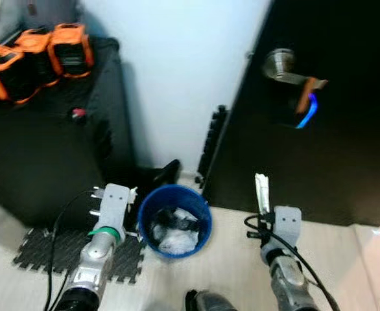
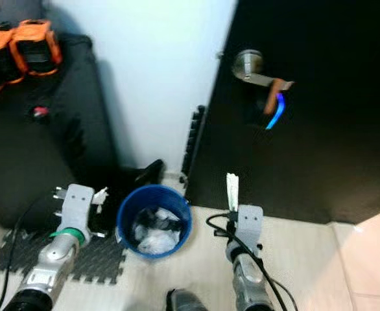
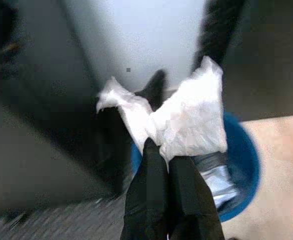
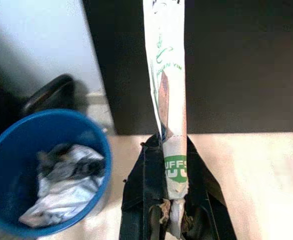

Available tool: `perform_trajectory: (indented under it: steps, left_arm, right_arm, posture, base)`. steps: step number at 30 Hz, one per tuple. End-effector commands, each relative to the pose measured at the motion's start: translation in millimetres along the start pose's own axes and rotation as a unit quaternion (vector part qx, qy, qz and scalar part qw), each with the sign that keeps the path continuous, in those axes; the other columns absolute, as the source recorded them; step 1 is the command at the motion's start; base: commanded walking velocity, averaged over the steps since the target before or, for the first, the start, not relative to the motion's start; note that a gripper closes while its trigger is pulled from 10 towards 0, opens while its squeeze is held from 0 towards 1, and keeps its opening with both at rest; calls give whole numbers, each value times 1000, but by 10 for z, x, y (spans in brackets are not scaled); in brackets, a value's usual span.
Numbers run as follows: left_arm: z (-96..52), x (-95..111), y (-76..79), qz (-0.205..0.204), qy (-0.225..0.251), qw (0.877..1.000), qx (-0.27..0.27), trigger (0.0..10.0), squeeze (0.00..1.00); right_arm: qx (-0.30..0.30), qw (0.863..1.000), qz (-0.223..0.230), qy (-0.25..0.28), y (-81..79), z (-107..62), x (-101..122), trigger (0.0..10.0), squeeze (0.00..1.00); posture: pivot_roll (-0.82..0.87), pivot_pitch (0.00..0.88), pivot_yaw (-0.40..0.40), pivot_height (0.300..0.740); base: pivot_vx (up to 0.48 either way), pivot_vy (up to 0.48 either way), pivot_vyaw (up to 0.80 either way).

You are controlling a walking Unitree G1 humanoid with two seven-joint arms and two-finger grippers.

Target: Clean up the room

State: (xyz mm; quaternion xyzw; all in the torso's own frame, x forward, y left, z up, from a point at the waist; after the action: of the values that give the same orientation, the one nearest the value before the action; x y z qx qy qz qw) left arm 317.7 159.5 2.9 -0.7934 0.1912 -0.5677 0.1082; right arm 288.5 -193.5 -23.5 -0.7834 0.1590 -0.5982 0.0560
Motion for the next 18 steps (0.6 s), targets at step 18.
perform_trajectory:
  steps: [18]
  left_arm:
    - [-34,-112,-41,6,-18,1000,7,10000,0]
  right_arm:
    - [-4,1000,-1,-10,0,-37,-76,10000,0]
  posture:
    - [53,34,1,727]
  base:
    - [275,0,0]
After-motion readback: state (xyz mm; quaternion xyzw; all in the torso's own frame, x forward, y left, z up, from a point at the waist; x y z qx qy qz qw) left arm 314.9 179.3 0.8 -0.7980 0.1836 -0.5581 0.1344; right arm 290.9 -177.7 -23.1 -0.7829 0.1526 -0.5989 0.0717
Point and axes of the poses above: a point about 5 cm out from each wrist's last joint towards the gripper, its own z axis pointing out of the wrist towards the gripper, its own x axis along the axis of the wrist's last joint, y = z × x, the point moved 4 cm from there along z, pointing out of the wrist towards the gripper, and after that the axes turned 14 degrees about z, right-handed, at the moved point
